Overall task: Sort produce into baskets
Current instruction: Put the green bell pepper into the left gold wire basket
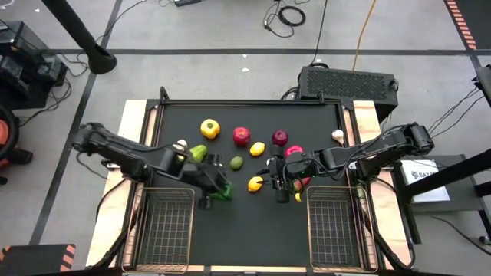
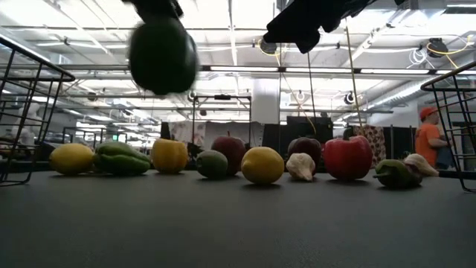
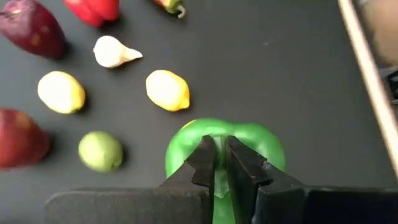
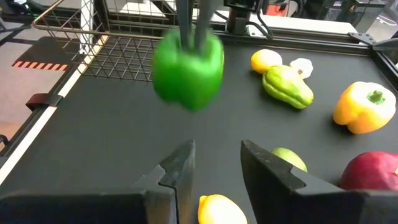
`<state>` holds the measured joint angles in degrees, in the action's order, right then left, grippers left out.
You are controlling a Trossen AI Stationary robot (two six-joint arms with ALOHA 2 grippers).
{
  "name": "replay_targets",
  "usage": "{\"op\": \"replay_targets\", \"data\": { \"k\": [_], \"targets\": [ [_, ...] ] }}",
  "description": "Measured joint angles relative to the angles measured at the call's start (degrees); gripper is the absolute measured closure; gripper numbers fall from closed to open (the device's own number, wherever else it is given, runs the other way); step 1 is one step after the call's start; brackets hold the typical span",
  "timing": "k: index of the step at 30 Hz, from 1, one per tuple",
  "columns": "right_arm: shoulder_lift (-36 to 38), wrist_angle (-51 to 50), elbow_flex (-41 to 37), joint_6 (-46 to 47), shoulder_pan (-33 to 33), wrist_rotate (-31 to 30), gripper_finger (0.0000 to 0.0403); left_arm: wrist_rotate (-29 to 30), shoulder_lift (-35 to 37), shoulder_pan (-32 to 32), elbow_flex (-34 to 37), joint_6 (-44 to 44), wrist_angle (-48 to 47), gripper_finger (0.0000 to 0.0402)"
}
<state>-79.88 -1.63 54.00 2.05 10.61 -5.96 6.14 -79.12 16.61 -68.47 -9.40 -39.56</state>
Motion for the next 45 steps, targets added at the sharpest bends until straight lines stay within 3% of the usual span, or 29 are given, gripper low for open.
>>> {"op": "replay_targets", "data": {
  "k": [6, 13, 22, 29, 39, 45],
  "targets": [
    [0.0, -0.51, 0.0, 0.01, 0.0, 0.0, 0.0282, -0.03, 8.58, 5.91, -2.71, -10.38, -8.68, 0.0375],
    [0.0, -0.54, 0.0, 1.12, 0.0, 0.0, 0.0282, 2.03, 14.35, 16.95, -3.38, -23.8, -13.66, 0.0375],
    [0.0, -0.39, 0.0, 1.76, 0.0, 0.0, 0.0282, 10.8, 12.45, 28.94, -3.38, -40.4, -26.13, 0.0375],
    [0.0, -0.37, 0.0, 1.76, 0.0, 0.0, 0.0282, 12.08, 9.49, 34.9, -1.34, -54.21, -36.41, 0.0375],
    [0.0, -0.38, 0.0, 1.66, 0.0, 0.0, 0.0282, 10.61, 8.18, 40.49, 9.22, -64.46, -35.59, 0.0375],
    [-0.02, -0.41, 0.0, 1.56, 0.0, 0.0, 0.0282, 10.31, 8.2, 42.9, 16.16, -66.76, -28.13, 0.0375]
  ]
}}
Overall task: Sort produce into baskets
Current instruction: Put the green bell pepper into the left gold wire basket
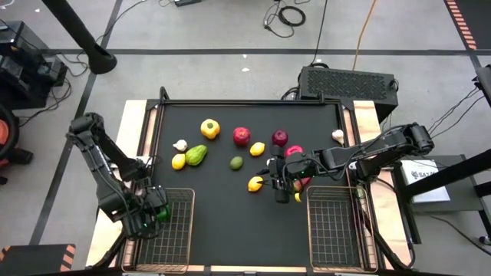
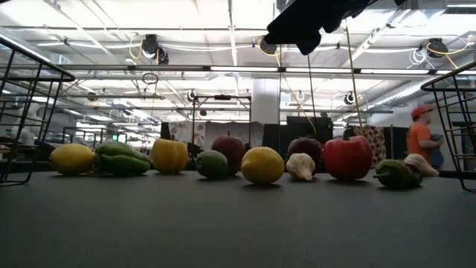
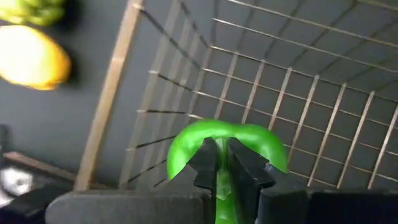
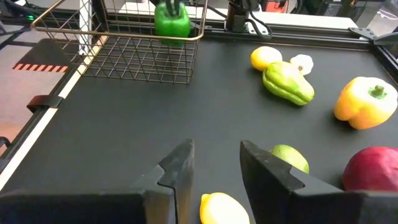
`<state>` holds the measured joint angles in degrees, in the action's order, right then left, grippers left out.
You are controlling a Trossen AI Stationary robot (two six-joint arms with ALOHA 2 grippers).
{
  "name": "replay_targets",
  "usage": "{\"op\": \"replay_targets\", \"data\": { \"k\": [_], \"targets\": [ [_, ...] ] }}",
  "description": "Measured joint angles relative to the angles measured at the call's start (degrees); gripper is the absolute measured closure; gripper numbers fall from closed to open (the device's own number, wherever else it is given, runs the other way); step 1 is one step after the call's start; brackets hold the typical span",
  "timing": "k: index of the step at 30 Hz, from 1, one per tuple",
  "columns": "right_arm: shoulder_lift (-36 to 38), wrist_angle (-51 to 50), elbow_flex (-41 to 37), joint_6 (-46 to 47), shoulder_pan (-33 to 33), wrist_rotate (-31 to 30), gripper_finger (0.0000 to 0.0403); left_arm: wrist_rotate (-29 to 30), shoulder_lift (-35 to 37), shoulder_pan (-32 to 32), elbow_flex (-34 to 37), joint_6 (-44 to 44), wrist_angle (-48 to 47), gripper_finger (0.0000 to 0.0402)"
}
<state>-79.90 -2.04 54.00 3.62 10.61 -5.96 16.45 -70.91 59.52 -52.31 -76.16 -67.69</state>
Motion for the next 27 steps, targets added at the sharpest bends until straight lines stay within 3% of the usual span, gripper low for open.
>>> {"op": "replay_targets", "data": {
  "k": [11, 21, 27],
  "targets": [
    [0.0, -0.03, 0.0, 0.0, 0.0, 0.0, 0.0282, -1.2, 0.0, 0.14, 6.41, -4.53, 2.96, 0.0372],
    [0.0, -0.03, 0.0, 0.0, 0.0, 0.0, 0.0282, -1.32, -0.01, 0.14, 6.45, -6.05, 3.17, 0.03],
    [0.0, 0.0, 0.0, 0.17, 0.0, 0.0, 0.0282, -5.91, 0.74, 0.14, 2.89, -5.73, -0.19, 0.0291]
  ]
}}
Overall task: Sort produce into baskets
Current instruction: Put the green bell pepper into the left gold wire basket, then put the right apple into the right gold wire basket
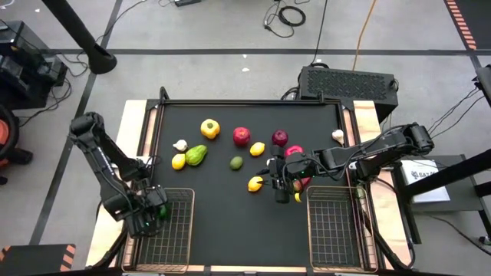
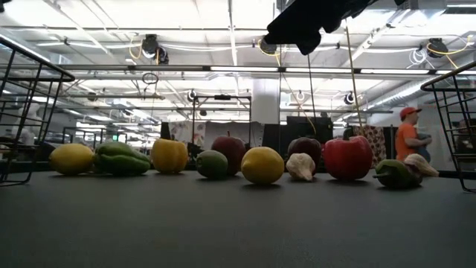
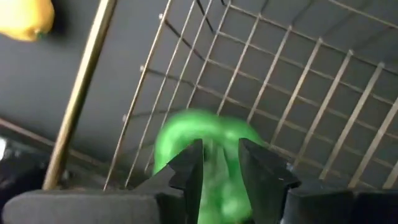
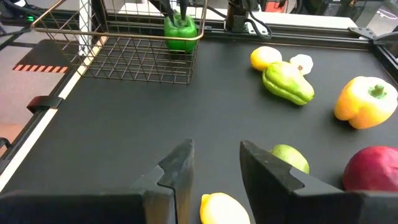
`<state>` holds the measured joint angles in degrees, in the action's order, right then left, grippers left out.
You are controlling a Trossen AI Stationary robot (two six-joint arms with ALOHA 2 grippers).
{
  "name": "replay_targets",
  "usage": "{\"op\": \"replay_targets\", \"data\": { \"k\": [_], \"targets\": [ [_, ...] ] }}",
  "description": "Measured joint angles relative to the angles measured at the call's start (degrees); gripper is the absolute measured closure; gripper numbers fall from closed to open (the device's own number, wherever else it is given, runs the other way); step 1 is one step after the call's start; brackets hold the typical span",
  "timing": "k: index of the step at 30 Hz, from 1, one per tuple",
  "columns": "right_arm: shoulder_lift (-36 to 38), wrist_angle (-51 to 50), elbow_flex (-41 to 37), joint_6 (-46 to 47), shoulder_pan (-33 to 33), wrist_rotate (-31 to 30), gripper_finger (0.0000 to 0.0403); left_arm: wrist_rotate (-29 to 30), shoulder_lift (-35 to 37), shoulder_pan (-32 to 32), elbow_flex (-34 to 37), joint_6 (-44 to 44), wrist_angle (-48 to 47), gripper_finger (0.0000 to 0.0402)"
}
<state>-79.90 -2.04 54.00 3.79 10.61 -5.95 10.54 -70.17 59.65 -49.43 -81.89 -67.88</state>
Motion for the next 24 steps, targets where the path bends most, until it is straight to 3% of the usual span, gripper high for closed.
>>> {"op": "replay_targets", "data": {
  "k": [4, 7, 13, 16, 19, 24],
  "targets": [
    [0.0, 0.45, 0.0, 0.07, 0.0, -0.57, 0.0282, 0.66, 0.88, -0.13, -4.82, -0.25, -5.49, 0.029],
    [0.0, 0.57, 0.0, 1.32, -0.02, -4.67, 0.0282, 5.15, 1.05, -1.0, -9.05, 1.29, -9.28, 0.029],
    [0.0, 0.48, 0.0, 3.51, -0.25, -8.26, 0.0282, 25.56, 1.14, -4.07, -15.37, 11.37, -11.84, 0.029],
    [0.0, -0.67, 0.0, 8.41, -0.32, -14.83, 0.0282, 35.19, 1.14, -5.92, -16.59, 17.77, -10.95, 0.029],
    [0.0, -2.62, 0.0, 10.43, -1.09, -20.06, 0.0282, 41.54, 1.14, -8.35, -17.07, 24.42, -8.93, 0.029],
    [0.0, -2.36, 0.0, 12.11, -4.76, -21.08, 0.0282, 48.44, 1.14, -13.11, -17.07, 31.99, -4.7, 0.029]
  ]
}}
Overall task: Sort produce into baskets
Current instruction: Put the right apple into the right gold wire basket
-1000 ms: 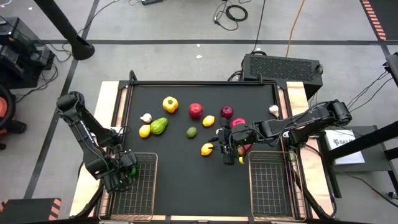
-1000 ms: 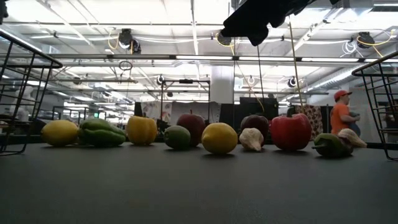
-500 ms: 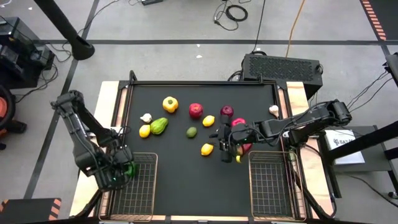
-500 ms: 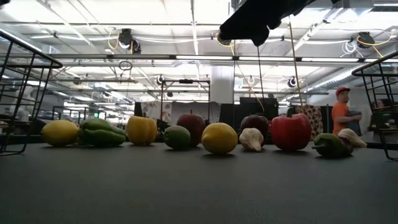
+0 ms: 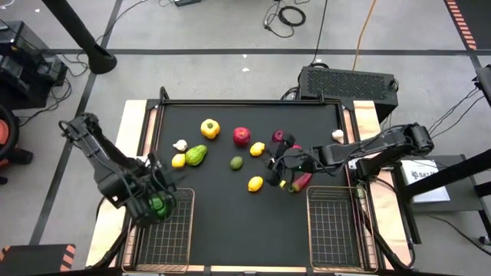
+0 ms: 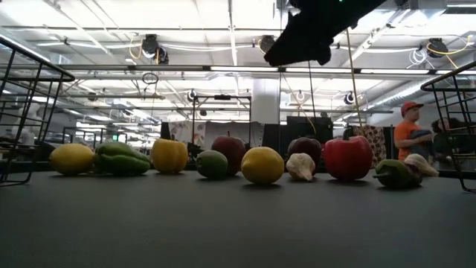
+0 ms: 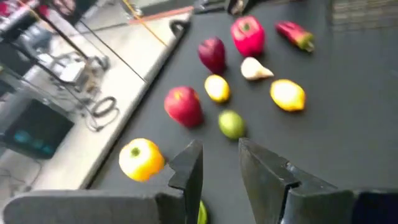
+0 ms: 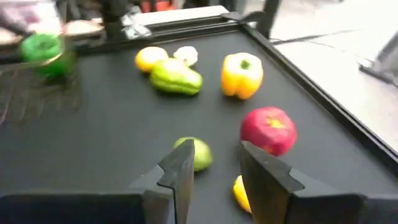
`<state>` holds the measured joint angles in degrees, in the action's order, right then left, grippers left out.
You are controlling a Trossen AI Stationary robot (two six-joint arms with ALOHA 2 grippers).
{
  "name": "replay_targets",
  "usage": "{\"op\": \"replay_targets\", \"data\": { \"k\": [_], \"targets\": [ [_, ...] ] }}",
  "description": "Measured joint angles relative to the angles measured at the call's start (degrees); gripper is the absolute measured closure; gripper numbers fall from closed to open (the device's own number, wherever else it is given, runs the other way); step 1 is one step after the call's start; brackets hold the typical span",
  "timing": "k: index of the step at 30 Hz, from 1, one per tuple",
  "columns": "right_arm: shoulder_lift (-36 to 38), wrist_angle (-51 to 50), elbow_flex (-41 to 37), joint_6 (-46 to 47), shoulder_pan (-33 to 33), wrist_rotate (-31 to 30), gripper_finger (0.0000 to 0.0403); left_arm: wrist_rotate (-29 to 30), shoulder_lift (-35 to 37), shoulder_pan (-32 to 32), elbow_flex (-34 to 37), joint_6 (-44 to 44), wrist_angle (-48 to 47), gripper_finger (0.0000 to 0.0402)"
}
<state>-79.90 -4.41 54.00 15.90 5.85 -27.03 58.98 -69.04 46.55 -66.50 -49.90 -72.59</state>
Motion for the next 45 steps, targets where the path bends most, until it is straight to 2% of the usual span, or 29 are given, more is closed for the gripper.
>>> {"op": "replay_targets", "data": {
  "k": [4, 8, 11, 16, 20, 24, 28, 33, 38, 42, 45],
  "targets": [
    [-0.02, 0.22, 0.78, 2.92, -8.23, -0.45, 0.0282, 0.9, -0.02, -4.11, 0.0, 5.58, 3.88, 0.029],
    [-1.32, 4.29, 1.16, -3.6, -15.95, 5.89, 0.0282, 1.65, -0.02, -8.16, 0.0, 10.36, 6.76, 0.029],
    [-3.1, 2.56, 0.96, -6.23, -20.52, 9.77, 0.0282, 1.81, -0.02, -10.45, 0.0, 12.79, 7.78, 0.029],
    [-3.54, -5.39, 1.01, 0.59, -25.96, 10.23, 0.0282, 1.95, -0.09, -12.94, 0.0, 13.94, 7.55, 0.029],
    [-3.54, -8.8, 1.01, 0.88, -26.03, 11.89, 0.0275, 2.13, -0.09, -14.39, 0.0, 14.86, 7.5, 0.029],
    [-3.66, -9.54, 0.46, -5.55, -24.39, 12.18, 0.0259, 2.17, -0.09, -15.5, 0.0, 14.86, 7.42, 0.029],
    [-3.76, -12.7, 0.2, -6.41, -24.26, 11.97, 0.025, 2.19, -0.09, -15.54, 0.0, 14.85, 7.54, 0.029],
    [-3.76, -13.91, 0.2, -8.25, -24.26, 11.86, 0.0253, 2.11, -0.09, -15.54, 0.0, 14.29, 7.78, 0.029],
    [-3.74, -13.43, 0.2, -15.52, -24.27, 12.66, 0.026, 1.46, -0.24, -15.52, 0.0, 14.24, 7.95, 0.029],
    [-3.74, -13.28, 0.2, -18.53, -25.53, 16.65, 0.0266, 0.43, -0.28, -15.52, 0.0, 14.21, 7.95, 0.029],
    [-3.74, -12.59, 0.2, -20.48, -26.35, 16.89, 0.0268, -0.55, -0.31, -15.52, 0.02, 14.2, 7.92, 0.029]
  ]
}}
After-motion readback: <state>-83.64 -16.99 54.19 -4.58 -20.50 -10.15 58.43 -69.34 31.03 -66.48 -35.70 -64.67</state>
